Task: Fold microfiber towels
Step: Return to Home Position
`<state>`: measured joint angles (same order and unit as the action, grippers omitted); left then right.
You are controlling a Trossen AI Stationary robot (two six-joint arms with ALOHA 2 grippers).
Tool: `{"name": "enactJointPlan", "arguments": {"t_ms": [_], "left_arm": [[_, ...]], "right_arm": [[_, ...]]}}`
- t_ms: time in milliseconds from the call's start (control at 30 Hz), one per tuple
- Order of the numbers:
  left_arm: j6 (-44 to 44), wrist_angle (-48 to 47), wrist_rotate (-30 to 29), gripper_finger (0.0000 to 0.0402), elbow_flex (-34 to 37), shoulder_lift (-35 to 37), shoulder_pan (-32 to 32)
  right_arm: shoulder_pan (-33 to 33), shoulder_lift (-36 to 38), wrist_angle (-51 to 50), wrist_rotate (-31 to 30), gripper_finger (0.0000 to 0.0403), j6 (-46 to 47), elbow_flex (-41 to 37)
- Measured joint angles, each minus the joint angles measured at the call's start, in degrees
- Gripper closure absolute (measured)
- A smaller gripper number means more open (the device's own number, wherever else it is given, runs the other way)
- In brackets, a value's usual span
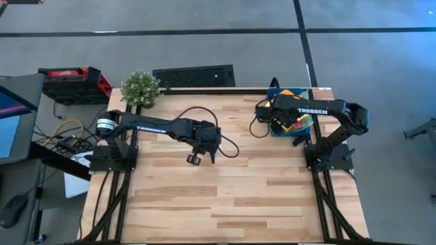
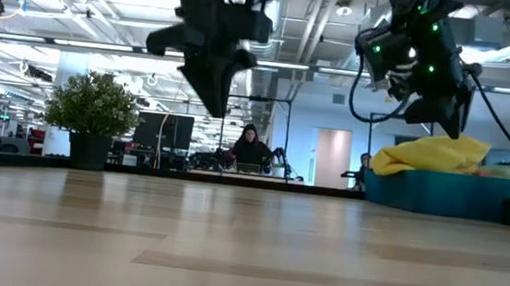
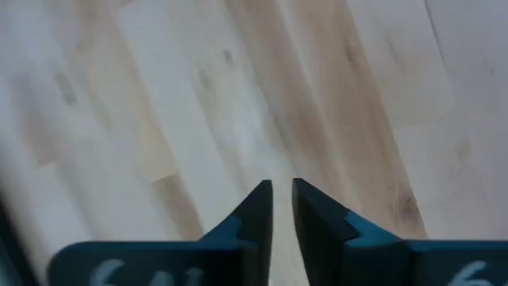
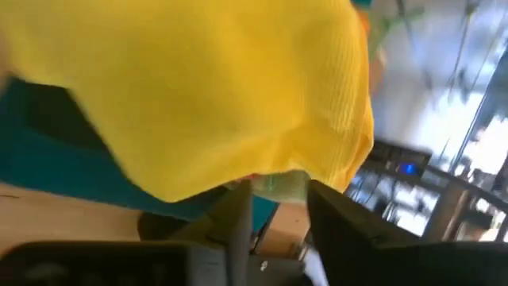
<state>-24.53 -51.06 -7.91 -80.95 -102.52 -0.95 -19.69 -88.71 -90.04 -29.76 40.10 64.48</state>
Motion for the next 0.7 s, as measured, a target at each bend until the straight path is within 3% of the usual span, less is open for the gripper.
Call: {"name": "enactJointPlan", "arguments": {"t_ms": [133, 267, 500, 700], "left_arm": [[1.8, -1.3, -2.0, 0.0391, 0.0, 4.6, 0.0], [5.0, -3.3, -3.5, 0.0397, 0.0, 10.5, 0.0], [12.3, -4.7, -5.2, 0.0400, 2.5, 21.9, 0.4], [18.0, 3.1, -6.9, 0.0401, 14.5, 36.2, 1.8]], "right_arm": [[5.3, 0.9, 0.2, -0.8, 0.0323, -0.9, 2.1], [11.5, 4.0, 0.1, -2.4, 0.0388, -1.3, 5.9], [23.9, 14.7, 2.8, -3.5, 0.0370, -1.7, 11.7], [35.3, 26.7, 20.7, -5.1, 0.0386, -9.5, 6.9]]}}
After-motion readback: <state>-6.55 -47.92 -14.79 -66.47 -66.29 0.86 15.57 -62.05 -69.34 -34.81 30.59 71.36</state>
